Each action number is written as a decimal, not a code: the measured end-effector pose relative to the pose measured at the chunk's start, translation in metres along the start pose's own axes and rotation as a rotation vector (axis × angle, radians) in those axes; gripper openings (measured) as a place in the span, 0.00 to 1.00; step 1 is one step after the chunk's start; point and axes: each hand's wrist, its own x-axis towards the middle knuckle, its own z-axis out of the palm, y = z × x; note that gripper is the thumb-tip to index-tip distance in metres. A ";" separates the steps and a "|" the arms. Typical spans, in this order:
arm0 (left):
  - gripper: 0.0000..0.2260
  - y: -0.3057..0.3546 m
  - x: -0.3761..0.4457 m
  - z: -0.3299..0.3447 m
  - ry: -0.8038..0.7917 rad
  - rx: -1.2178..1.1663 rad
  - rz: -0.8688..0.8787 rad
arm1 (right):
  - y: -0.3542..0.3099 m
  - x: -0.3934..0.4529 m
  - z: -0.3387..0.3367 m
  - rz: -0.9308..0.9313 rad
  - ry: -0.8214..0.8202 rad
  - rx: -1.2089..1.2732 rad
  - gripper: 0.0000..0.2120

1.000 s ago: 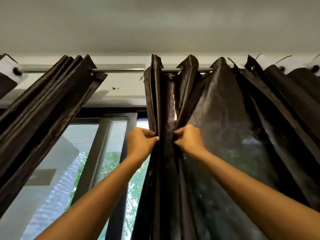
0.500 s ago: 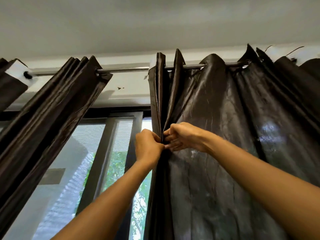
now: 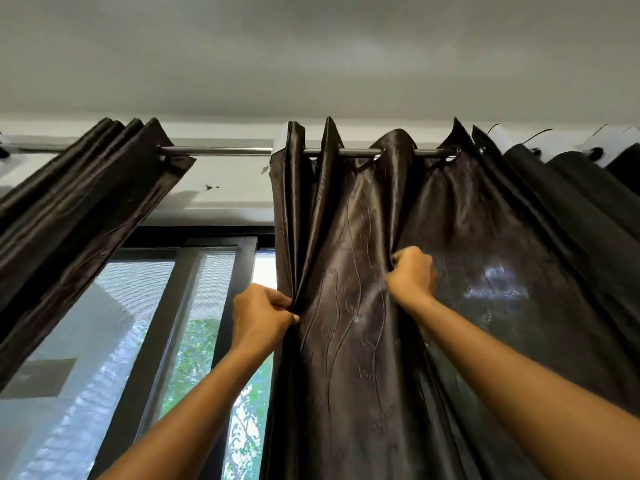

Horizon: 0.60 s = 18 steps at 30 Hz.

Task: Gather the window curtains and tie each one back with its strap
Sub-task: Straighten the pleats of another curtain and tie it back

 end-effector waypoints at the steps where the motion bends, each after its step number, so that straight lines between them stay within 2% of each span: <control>1: 0.13 -0.001 0.000 -0.002 -0.004 -0.028 -0.005 | -0.010 -0.003 0.003 -0.039 -0.002 -0.002 0.11; 5: 0.11 -0.006 0.000 -0.015 -0.041 -0.143 -0.060 | -0.070 -0.028 0.031 -0.223 -0.103 0.042 0.08; 8: 0.08 -0.007 -0.001 -0.027 -0.076 -0.250 -0.060 | -0.114 -0.040 0.045 -0.317 -0.254 0.088 0.16; 10: 0.07 -0.002 -0.002 -0.035 -0.087 -0.255 -0.014 | -0.130 -0.041 0.044 -0.355 -0.360 0.122 0.18; 12: 0.12 0.005 -0.002 -0.038 -0.105 -0.190 0.043 | -0.134 -0.040 0.044 -0.366 -0.449 0.112 0.16; 14: 0.21 0.013 -0.002 -0.036 -0.089 -0.065 0.093 | -0.134 -0.040 0.043 -0.357 -0.513 0.133 0.13; 15: 0.21 0.015 -0.001 -0.032 -0.065 -0.011 0.102 | -0.133 -0.040 0.042 -0.349 -0.529 0.157 0.12; 18: 0.07 0.020 0.002 -0.027 0.025 0.055 0.085 | -0.119 -0.032 0.032 -0.263 -0.484 0.312 0.11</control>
